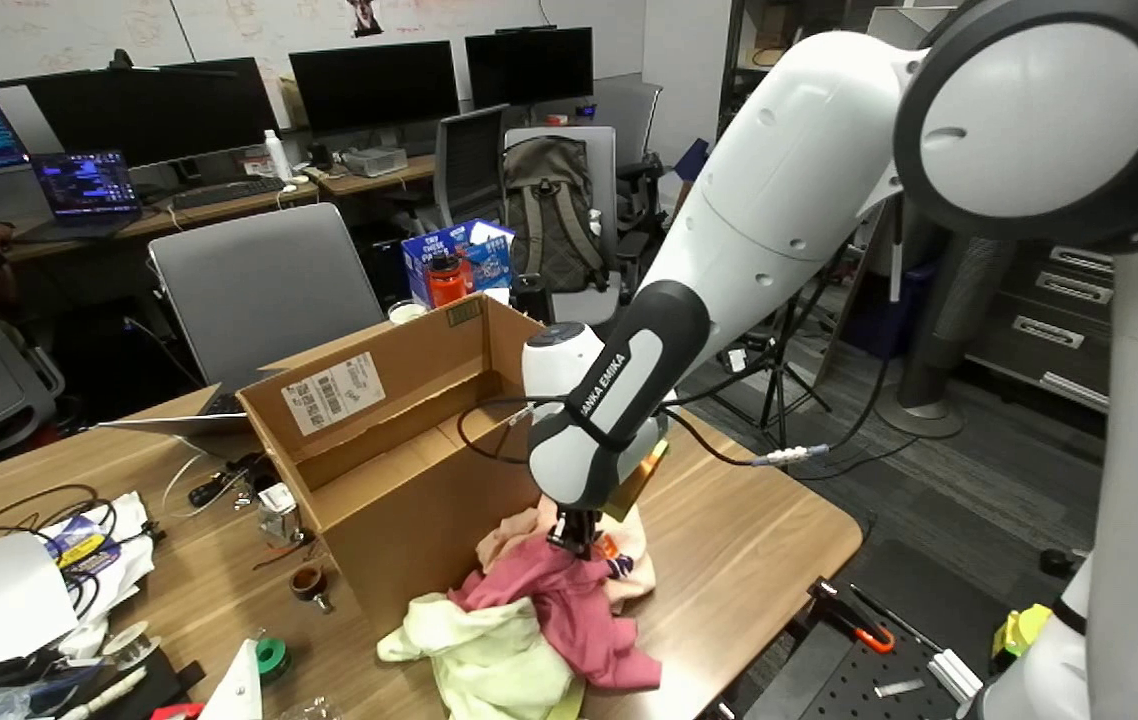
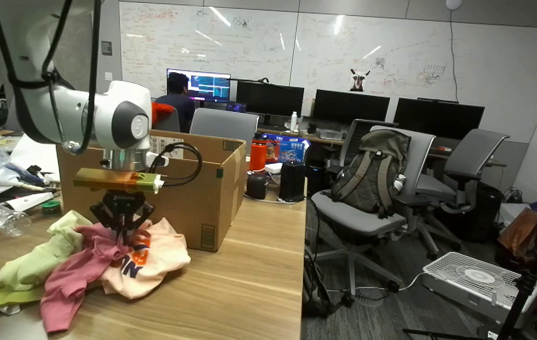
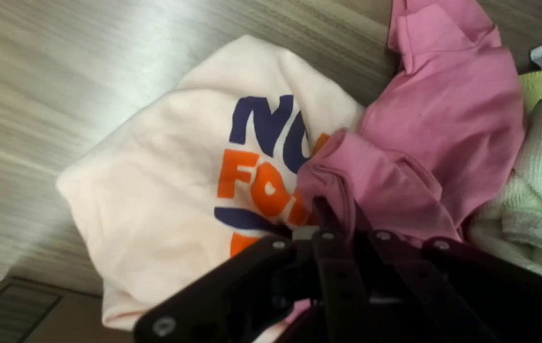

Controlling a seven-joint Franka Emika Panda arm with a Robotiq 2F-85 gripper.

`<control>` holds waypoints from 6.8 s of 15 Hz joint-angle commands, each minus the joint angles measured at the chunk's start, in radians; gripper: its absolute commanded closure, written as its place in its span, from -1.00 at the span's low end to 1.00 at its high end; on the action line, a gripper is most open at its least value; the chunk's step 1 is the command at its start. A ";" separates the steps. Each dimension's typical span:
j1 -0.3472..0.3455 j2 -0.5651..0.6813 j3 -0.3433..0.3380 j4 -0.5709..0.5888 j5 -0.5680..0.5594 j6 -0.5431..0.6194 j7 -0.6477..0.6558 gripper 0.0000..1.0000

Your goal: Put the peach and pink shirt and the green towel in the box respectively

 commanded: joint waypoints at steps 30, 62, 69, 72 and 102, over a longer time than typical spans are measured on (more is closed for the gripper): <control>0.019 -0.515 0.034 0.084 -0.336 -0.125 0.389 0.96; -0.027 -0.368 0.069 0.626 -0.600 -0.328 0.582 0.96; -0.004 -0.229 0.007 0.684 -0.575 -0.365 0.558 0.96; 0.009 -0.208 -0.012 0.700 -0.563 -0.361 0.543 0.33; 0.018 -0.430 -0.004 0.357 -0.271 -0.746 0.417 -1.00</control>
